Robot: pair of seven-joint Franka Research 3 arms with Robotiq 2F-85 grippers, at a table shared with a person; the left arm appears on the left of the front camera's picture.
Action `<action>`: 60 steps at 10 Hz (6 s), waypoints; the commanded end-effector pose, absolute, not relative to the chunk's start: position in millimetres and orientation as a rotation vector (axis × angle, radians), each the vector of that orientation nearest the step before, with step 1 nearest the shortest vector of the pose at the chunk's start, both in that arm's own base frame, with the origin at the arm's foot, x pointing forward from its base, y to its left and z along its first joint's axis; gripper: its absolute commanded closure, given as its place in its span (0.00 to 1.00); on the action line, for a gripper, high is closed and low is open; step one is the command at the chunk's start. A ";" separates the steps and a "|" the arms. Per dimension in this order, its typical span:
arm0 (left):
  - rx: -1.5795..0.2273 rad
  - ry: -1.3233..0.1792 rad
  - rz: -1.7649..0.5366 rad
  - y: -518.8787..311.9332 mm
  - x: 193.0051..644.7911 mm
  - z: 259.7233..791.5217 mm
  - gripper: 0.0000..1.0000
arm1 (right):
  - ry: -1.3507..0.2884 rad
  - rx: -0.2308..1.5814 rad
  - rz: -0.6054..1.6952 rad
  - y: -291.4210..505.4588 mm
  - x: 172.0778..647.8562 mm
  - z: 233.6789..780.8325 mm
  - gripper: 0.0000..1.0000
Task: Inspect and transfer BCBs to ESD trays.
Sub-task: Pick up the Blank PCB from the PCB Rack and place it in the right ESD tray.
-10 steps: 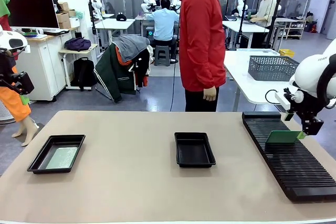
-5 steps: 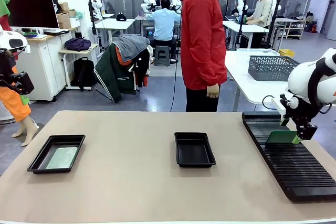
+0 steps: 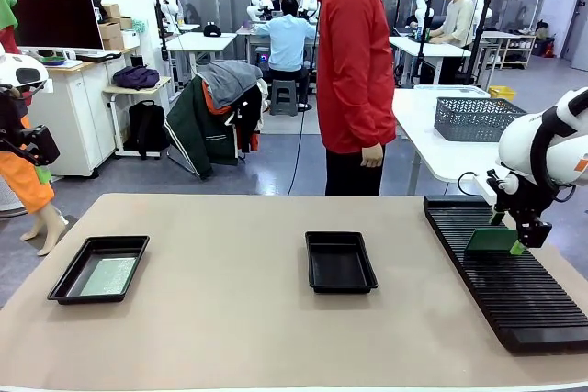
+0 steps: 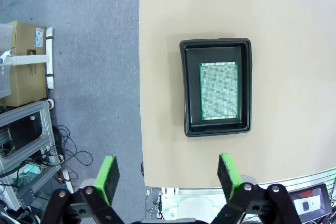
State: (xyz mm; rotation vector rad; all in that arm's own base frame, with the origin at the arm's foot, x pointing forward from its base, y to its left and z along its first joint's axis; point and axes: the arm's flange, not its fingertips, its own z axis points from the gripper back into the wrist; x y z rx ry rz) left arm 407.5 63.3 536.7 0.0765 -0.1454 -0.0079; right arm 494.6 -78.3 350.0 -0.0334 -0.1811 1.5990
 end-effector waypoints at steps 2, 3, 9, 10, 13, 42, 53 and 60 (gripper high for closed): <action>0.071 -0.148 -0.011 65.1 406.7 534.6 0.00 | -0.181 -0.033 1.599 -78.3 494.6 350.0 0.00; 0.071 -0.148 -0.011 65.1 406.7 534.6 0.00 | -0.181 -0.033 1.599 -78.3 494.6 350.0 0.00; 0.071 -0.148 -0.011 65.1 406.7 534.6 0.00 | -0.194 -0.045 1.590 -76.7 492.5 348.6 0.06; 0.071 -0.148 -0.011 65.1 406.7 534.6 0.00 | -0.191 -0.051 1.586 -76.1 491.7 349.6 0.09; 0.071 -0.148 -0.011 65.1 406.7 534.6 0.00 | -0.194 -0.055 1.584 -75.4 491.4 349.3 0.20; 0.071 -0.148 -0.011 65.1 406.7 534.6 0.00 | -0.220 -0.078 1.590 -73.1 475.3 380.0 1.00; 0.071 -0.148 -0.011 65.1 406.7 534.6 0.00 | -0.128 0.013 1.647 -86.7 424.0 672.8 1.00; 0.071 -0.148 -0.011 65.1 406.7 534.6 0.00 | -0.128 -0.002 1.635 -90.5 413.2 691.4 1.00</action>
